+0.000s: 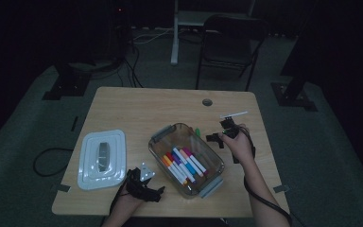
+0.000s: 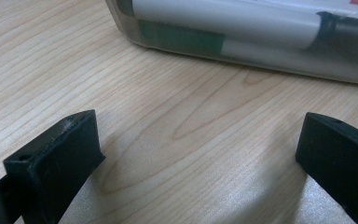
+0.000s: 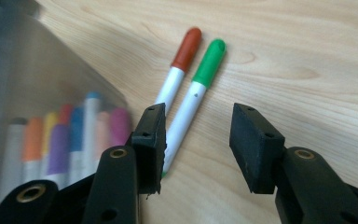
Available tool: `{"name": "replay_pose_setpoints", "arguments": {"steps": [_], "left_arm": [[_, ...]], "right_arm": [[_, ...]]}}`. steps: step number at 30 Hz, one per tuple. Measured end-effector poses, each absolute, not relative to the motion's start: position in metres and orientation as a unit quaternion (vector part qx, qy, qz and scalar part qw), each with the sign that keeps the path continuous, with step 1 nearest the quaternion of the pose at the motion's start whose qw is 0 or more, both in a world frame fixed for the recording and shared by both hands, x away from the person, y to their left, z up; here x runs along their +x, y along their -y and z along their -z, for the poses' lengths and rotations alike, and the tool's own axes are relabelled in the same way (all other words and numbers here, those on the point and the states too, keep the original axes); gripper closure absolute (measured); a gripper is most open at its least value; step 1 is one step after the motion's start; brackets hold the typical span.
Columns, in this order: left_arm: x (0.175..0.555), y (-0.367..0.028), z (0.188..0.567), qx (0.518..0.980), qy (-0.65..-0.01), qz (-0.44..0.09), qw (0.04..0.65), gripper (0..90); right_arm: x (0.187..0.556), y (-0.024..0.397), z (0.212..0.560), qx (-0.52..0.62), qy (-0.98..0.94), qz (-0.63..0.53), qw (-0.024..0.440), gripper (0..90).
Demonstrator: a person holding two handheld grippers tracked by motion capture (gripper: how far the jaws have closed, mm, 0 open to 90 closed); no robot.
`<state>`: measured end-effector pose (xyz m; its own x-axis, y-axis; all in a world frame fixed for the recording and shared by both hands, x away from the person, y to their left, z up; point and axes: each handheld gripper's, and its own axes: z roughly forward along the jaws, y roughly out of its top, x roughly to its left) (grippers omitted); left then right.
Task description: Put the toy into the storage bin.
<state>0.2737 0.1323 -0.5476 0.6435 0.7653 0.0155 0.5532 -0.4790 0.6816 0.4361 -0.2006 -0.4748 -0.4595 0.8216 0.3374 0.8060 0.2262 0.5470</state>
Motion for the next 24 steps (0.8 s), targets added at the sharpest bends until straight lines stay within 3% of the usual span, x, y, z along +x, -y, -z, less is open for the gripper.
{"name": "replay_pose_setpoints", "arguments": {"steps": [18, 24], "left_arm": [[0.274, -0.132, 0.548, 0.845, -0.39, -0.161, 0.329, 0.5], [0.274, -0.132, 0.548, 0.845, -0.39, -0.161, 0.329, 0.5]], "right_arm": [[0.469, 0.165, 0.518, 0.528, -0.796, -0.296, -0.009, 53.9], [0.471, 0.166, 0.517, 0.545, -0.792, -0.273, 0.016, 61.3]]}}
